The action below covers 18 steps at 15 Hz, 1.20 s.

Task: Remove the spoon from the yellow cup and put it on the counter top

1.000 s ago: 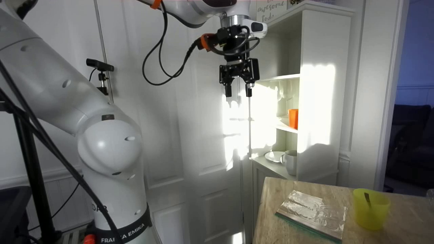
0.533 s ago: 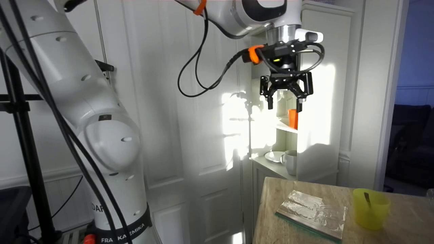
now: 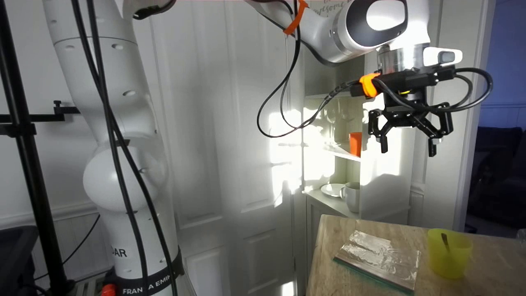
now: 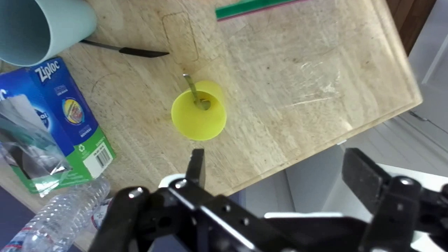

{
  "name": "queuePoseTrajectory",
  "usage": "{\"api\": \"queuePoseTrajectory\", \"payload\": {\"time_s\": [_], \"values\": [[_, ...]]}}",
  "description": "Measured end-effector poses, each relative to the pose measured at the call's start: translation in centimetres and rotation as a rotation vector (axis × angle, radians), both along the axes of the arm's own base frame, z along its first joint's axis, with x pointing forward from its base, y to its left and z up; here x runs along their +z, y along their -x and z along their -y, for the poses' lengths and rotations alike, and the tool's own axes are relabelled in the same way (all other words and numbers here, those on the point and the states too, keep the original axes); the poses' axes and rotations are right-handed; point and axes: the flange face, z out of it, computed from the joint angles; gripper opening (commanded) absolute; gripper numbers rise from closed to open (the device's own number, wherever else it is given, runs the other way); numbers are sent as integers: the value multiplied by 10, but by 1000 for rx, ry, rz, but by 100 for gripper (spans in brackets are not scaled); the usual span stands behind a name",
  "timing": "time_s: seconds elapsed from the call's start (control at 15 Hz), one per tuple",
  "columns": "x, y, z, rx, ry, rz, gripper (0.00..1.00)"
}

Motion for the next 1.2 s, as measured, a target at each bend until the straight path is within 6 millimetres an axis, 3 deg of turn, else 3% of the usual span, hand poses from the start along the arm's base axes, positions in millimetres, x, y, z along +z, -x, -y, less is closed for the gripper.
{"api": "queuePoseTrajectory", "payload": {"time_s": [0.2,0.73,1.2], "values": [[-11,-5,22,-39,3,-20,100],[-16,-8,26,-46,5,-29,100],[-74,-19,59,-74,-19,-73,100]]}}
